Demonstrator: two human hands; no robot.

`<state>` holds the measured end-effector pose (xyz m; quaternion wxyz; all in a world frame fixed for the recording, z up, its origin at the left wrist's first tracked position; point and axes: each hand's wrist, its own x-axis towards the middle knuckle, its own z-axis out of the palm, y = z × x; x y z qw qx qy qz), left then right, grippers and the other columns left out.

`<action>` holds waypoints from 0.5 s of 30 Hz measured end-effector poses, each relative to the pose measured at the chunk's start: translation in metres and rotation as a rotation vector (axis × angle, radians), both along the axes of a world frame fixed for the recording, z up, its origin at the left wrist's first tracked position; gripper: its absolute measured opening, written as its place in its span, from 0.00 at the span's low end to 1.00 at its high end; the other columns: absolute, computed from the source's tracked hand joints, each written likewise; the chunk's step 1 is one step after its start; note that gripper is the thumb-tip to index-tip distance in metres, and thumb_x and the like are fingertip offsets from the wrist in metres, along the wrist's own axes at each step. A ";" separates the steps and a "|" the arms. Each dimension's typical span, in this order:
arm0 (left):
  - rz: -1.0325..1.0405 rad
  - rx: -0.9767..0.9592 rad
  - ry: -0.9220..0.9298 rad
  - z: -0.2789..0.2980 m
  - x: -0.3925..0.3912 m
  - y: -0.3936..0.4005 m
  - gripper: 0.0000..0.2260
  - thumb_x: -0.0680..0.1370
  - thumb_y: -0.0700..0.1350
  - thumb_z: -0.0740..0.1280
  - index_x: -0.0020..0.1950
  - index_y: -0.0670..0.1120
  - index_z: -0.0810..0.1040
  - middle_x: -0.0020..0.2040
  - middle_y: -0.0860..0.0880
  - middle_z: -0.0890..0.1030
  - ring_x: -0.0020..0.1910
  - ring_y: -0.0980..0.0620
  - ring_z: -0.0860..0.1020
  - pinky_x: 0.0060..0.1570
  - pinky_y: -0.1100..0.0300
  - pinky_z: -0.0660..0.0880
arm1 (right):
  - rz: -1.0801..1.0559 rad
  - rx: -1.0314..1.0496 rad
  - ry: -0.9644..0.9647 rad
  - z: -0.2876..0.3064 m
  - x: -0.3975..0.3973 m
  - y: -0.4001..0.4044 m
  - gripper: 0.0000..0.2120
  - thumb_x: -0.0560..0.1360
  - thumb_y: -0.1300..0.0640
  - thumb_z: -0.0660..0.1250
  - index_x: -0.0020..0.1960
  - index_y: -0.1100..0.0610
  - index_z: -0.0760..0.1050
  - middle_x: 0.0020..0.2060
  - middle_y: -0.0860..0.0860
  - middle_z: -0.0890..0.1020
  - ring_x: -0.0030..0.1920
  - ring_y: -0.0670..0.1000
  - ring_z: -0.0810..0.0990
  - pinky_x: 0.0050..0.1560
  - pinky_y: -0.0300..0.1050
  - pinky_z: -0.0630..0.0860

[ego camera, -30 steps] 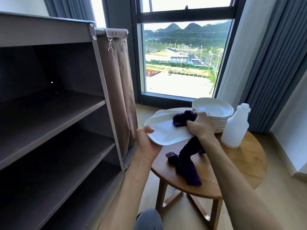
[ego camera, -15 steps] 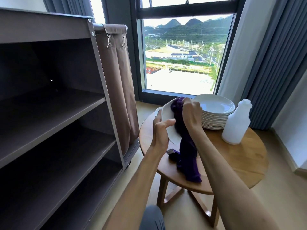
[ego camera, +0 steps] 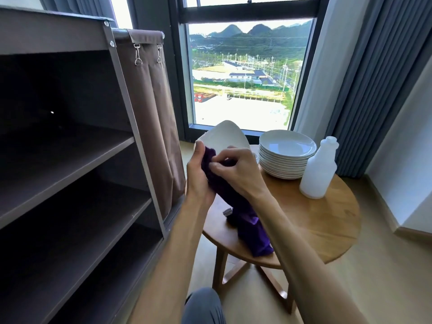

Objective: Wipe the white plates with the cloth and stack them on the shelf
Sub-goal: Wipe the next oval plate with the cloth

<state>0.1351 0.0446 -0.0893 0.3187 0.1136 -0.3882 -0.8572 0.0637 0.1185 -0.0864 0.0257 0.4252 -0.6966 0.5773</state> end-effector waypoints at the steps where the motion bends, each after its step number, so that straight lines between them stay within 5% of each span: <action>1: 0.020 0.038 -0.003 -0.004 -0.001 -0.001 0.27 0.85 0.55 0.59 0.36 0.46 0.88 0.39 0.45 0.84 0.40 0.47 0.85 0.54 0.49 0.80 | -0.015 0.053 0.016 -0.003 0.000 0.002 0.02 0.68 0.61 0.76 0.40 0.55 0.86 0.35 0.48 0.83 0.37 0.47 0.81 0.42 0.41 0.75; 4: 0.059 0.153 -0.022 -0.015 -0.003 0.002 0.20 0.84 0.52 0.62 0.40 0.41 0.83 0.39 0.43 0.81 0.40 0.45 0.82 0.48 0.51 0.80 | -0.084 0.259 0.047 -0.002 -0.003 0.005 0.05 0.67 0.59 0.75 0.35 0.50 0.83 0.31 0.44 0.82 0.36 0.46 0.79 0.43 0.43 0.75; 8: 0.101 0.140 -0.004 -0.019 -0.004 0.003 0.23 0.77 0.55 0.66 0.65 0.41 0.79 0.54 0.39 0.83 0.49 0.42 0.83 0.53 0.47 0.82 | -0.195 0.554 -0.059 0.004 -0.027 0.012 0.07 0.65 0.56 0.76 0.31 0.51 0.80 0.35 0.50 0.82 0.40 0.51 0.81 0.41 0.44 0.77; 11: 0.100 0.016 0.000 -0.022 -0.003 0.005 0.32 0.73 0.57 0.72 0.74 0.44 0.74 0.66 0.37 0.80 0.58 0.39 0.82 0.60 0.42 0.80 | -0.315 0.591 -0.051 0.006 -0.039 0.012 0.04 0.64 0.56 0.74 0.32 0.52 0.80 0.35 0.52 0.82 0.39 0.53 0.81 0.37 0.43 0.74; 15: 0.037 -0.147 0.017 -0.027 0.005 0.012 0.25 0.79 0.56 0.68 0.74 0.50 0.73 0.64 0.42 0.81 0.59 0.41 0.81 0.58 0.41 0.80 | -0.484 0.466 -0.025 0.010 -0.058 0.011 0.02 0.62 0.61 0.70 0.34 0.60 0.79 0.30 0.56 0.80 0.36 0.59 0.81 0.33 0.43 0.73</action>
